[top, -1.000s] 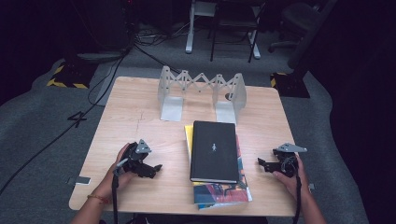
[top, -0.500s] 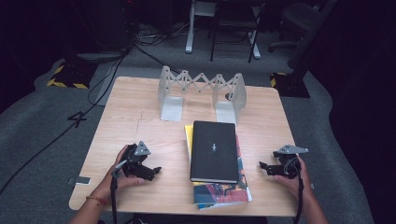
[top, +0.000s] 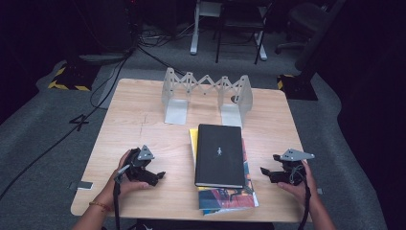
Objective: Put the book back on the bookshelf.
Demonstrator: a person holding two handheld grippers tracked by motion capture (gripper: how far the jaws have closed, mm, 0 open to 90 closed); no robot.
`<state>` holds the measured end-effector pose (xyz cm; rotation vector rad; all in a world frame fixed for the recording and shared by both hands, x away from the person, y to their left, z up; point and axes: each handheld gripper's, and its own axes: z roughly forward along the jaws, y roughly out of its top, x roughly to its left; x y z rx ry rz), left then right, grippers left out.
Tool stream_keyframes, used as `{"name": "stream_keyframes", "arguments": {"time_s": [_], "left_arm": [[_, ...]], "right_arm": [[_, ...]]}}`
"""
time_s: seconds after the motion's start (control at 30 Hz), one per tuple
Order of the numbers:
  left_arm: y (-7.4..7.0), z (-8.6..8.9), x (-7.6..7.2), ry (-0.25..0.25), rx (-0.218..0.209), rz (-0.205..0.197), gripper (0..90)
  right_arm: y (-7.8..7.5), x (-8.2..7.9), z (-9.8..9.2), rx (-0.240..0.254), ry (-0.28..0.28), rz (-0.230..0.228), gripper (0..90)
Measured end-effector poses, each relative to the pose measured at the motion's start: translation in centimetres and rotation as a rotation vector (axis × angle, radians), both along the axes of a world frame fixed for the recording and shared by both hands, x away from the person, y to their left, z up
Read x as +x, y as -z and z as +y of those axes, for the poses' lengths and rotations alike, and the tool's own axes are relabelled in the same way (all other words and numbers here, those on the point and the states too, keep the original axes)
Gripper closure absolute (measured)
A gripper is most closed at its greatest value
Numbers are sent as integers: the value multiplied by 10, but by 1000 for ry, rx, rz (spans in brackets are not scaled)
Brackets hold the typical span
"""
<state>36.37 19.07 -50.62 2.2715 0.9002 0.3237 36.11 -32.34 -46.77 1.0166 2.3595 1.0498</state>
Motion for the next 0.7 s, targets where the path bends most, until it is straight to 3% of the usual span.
{"name": "stream_keyframes", "arguments": {"time_s": [0.3,0.7], "left_arm": [[0,0,0,-2,1,-1,4],[0,0,-3,2,-14,-5,43]], "right_arm": [[-9,-4,9,43,-44,-13,220],[-34,-12,37,21,-140,-57,226]]}}
